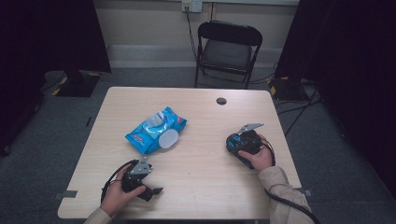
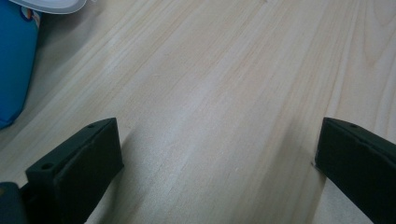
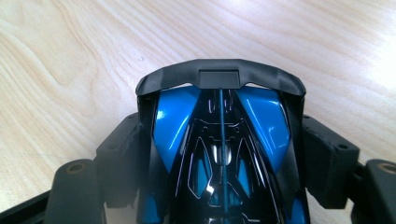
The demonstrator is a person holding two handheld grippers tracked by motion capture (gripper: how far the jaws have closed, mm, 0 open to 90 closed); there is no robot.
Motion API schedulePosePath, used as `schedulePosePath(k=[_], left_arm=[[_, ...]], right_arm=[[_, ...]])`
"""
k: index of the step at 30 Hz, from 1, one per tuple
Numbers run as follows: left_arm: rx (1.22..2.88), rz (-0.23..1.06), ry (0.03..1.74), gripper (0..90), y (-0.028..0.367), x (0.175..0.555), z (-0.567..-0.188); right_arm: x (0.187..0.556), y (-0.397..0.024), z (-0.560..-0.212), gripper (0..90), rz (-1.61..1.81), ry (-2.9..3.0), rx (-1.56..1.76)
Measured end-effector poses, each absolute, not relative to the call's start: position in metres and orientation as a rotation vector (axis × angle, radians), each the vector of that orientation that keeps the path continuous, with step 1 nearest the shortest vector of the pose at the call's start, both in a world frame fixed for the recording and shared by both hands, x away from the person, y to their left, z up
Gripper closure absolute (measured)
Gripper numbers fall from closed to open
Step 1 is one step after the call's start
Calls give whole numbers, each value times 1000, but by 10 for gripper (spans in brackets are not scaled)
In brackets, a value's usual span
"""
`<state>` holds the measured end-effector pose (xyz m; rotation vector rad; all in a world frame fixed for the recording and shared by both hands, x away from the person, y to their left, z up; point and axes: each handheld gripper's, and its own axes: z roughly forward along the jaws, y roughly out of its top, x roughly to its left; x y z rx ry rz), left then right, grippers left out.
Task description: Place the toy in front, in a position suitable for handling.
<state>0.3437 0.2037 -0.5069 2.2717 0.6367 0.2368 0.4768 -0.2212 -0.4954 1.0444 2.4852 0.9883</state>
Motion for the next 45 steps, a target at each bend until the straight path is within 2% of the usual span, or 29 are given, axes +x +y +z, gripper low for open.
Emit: schedulePosePath(k=[27, 45], left_arm=[[2273, 237, 635, 0, 204, 344, -507], [2276, 237, 633, 0, 204, 344, -507]], right_arm=[[460, -244, -460, 256, 1183, 2371, 1056], [440, -212, -433, 256, 1265, 2380, 973]])
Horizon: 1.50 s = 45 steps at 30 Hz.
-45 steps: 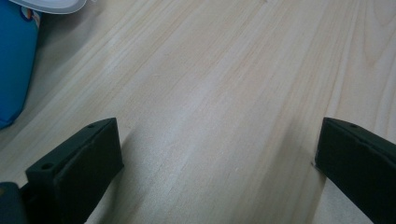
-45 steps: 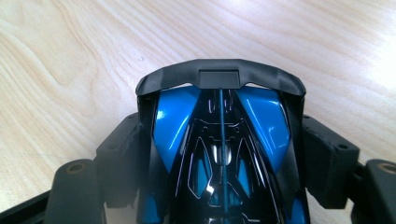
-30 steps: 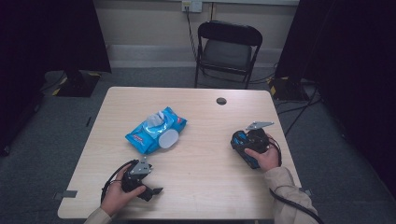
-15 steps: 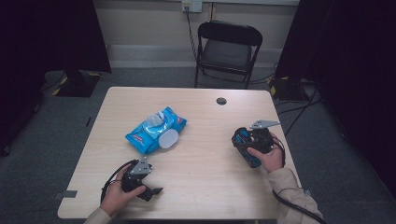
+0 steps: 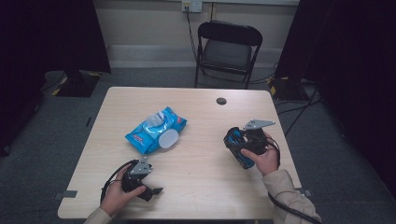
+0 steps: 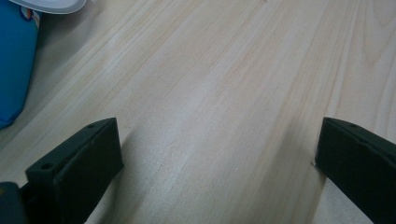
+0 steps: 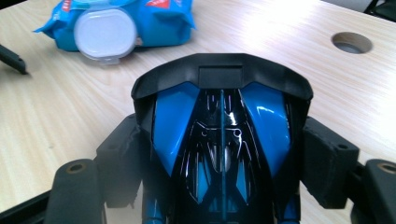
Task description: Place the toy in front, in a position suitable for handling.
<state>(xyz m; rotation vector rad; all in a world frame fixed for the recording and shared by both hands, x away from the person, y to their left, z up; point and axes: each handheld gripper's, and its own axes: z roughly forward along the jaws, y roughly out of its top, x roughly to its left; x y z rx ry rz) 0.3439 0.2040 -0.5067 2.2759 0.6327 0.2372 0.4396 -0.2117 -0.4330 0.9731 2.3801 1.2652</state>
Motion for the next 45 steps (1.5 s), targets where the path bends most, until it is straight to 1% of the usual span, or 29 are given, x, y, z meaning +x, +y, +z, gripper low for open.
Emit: schedulePosePath(k=[5, 17, 29, 45], left_arm=[[2277, 237, 632, 0, 204, 344, -507], [2277, 236, 628, 0, 204, 344, -507], [2278, 235, 626, 0, 204, 344, -507], [2277, 235, 625, 0, 204, 344, -507]], right_arm=[[436, -193, -437, 256, 1271, 2415, 955], [439, -144, -468, 256, 1189, 2529, 894], [438, -131, -482, 254, 1132, 2590, 841], [433, -134, -497, 253, 1091, 2654, 798]])
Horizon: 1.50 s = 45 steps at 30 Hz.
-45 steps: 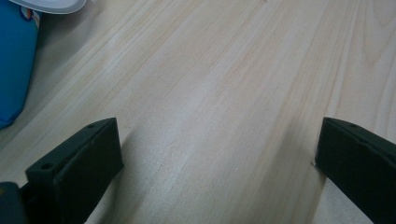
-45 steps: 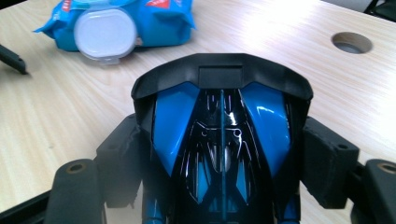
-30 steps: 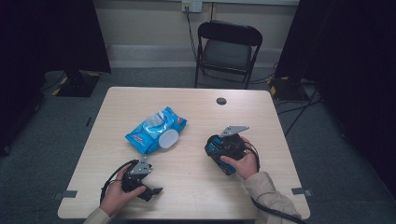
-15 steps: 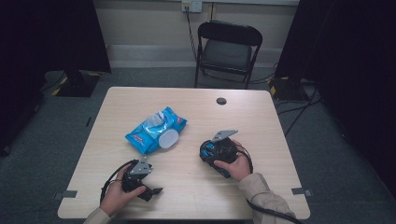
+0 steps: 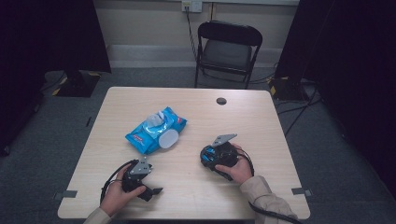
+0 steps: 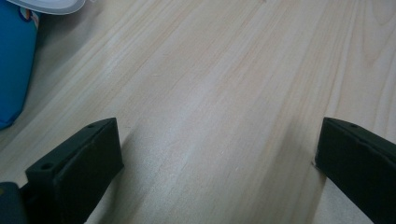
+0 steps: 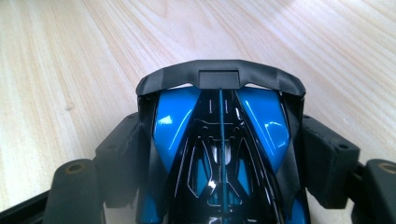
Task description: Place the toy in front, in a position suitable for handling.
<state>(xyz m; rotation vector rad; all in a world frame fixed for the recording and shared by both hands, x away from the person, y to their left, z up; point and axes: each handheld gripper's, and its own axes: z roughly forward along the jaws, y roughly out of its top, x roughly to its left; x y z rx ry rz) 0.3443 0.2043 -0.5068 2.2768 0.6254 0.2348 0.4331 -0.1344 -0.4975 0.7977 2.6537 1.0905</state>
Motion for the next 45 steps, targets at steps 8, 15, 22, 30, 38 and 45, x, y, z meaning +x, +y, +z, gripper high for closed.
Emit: schedulePosePath(k=[8, 15, 22, 30, 38, 45], left_arm=[[2277, 235, 626, 0, 204, 344, -507], [2277, 234, 625, 0, 204, 344, -507], [2277, 235, 626, 0, 204, 344, -507], [2277, 235, 626, 0, 204, 344, -507], [2277, 235, 625, 0, 204, 344, -507], [2277, 235, 626, 0, 204, 344, -507]], right_arm=[[433, -135, -498, 250, 1092, 2663, 777], [433, -135, -498, 247, 1090, 2662, 786], [434, -137, -496, 179, 1138, 2645, 802], [432, -146, -488, 156, 1168, 2624, 805], [421, -163, -485, 143, 1185, 2612, 791], [409, -185, -481, 141, 1200, 2584, 811]])
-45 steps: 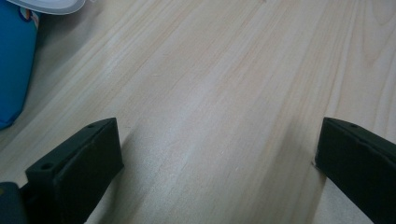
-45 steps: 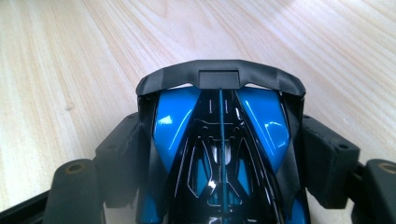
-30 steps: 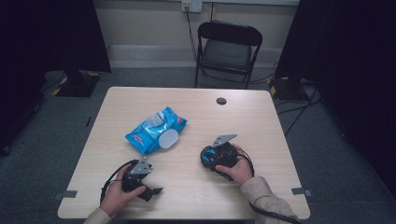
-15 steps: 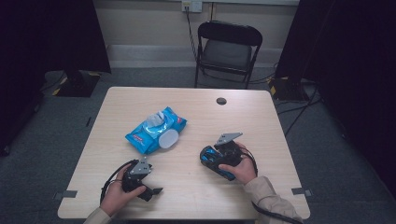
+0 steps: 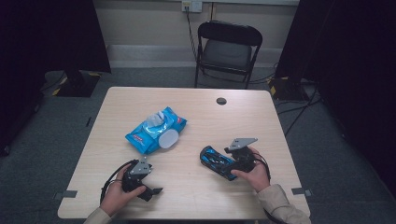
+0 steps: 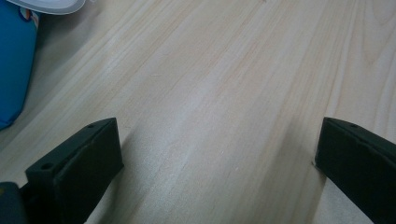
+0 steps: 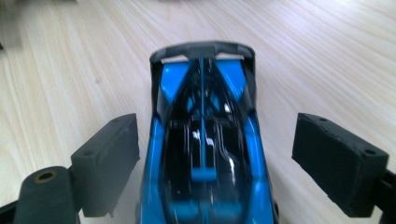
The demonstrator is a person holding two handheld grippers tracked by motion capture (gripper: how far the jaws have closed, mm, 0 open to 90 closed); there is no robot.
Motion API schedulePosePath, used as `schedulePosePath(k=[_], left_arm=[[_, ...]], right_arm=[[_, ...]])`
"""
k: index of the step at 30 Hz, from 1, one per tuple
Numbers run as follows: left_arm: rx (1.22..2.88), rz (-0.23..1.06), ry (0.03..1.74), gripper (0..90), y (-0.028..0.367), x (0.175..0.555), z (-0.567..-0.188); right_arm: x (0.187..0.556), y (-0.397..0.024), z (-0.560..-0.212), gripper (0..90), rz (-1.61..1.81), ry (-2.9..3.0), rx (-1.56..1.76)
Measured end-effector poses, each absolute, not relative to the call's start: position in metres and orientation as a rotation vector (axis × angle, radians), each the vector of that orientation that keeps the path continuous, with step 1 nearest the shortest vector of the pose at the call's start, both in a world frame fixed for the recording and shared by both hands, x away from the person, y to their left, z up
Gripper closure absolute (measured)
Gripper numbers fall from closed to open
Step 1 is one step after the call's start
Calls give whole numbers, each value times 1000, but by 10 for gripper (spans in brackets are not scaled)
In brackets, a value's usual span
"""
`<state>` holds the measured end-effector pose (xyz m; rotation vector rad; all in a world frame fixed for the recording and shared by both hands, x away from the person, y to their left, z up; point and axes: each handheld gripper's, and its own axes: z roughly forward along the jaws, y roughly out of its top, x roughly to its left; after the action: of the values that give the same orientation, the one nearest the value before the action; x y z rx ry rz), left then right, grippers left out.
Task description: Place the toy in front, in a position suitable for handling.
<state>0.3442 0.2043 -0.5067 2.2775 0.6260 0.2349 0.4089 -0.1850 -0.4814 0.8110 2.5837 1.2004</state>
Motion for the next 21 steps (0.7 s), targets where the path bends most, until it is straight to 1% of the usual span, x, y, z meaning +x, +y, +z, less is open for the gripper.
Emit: schedulePosePath(k=[9, 16, 21], left_arm=[[2278, 235, 626, 0, 204, 344, -507], [2277, 235, 626, 0, 204, 344, -507], [2278, 235, 626, 0, 204, 344, -507]], right_arm=[[390, -211, -487, 139, 1192, 2585, 852], [375, -217, -498, 139, 1145, 2611, 833], [372, -217, -504, 139, 1115, 2585, 796]])
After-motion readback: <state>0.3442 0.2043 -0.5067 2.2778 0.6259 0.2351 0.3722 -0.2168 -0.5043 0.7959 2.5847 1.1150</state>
